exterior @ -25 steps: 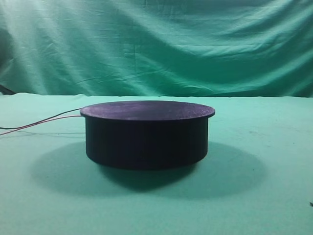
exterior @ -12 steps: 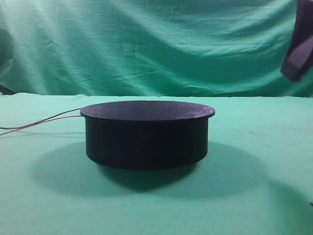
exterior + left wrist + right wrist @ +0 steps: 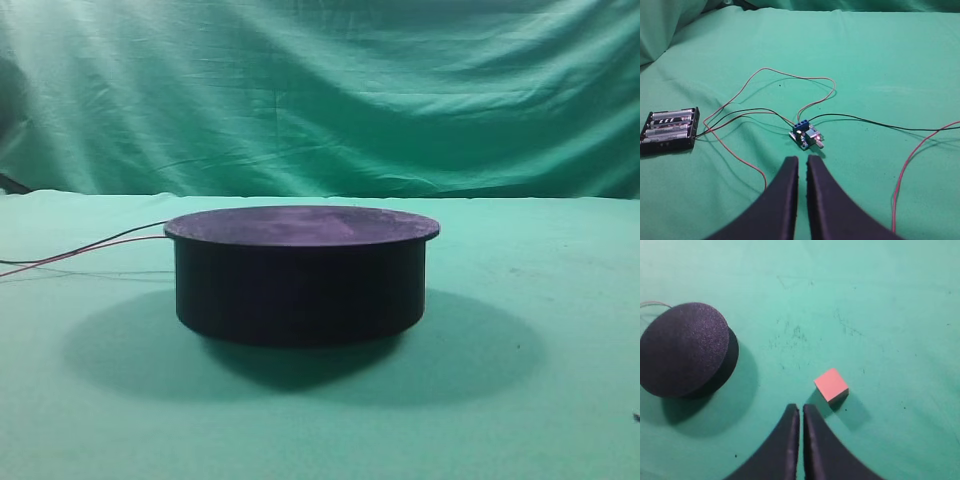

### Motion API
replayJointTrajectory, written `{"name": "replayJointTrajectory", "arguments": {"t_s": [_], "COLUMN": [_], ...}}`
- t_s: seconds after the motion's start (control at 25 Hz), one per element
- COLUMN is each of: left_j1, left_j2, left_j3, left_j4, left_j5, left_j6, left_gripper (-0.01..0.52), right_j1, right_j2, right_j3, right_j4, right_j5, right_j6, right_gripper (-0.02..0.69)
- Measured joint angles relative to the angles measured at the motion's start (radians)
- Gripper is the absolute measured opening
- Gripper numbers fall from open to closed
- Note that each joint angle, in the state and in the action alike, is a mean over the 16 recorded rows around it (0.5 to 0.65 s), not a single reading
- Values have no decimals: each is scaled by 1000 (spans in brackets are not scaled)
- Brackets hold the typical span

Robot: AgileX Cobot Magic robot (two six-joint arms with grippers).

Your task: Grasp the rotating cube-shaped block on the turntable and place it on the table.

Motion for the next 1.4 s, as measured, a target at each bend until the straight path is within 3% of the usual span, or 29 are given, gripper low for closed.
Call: {"name": "replayJointTrajectory", "arguments": {"t_s": [0.36,0.96,1.4], "left_j1": [0,0,0], "left_j2": [0,0,0], "left_j3": [0,0,0], "left_j4": [0,0,0], "left_j5": [0,0,0], "left_j6": [0,0,0], "left_gripper": [0,0,0], "right_j1": [-17,-213,-236], "right_j2": [-94,-453,-623], "right_j3": [49,464,612], "right_j4": [-93,-190,-191], "right_j5": [-61,-416,-468], "right_j6": [24,20,21], "right_gripper": [0,0,0]}}
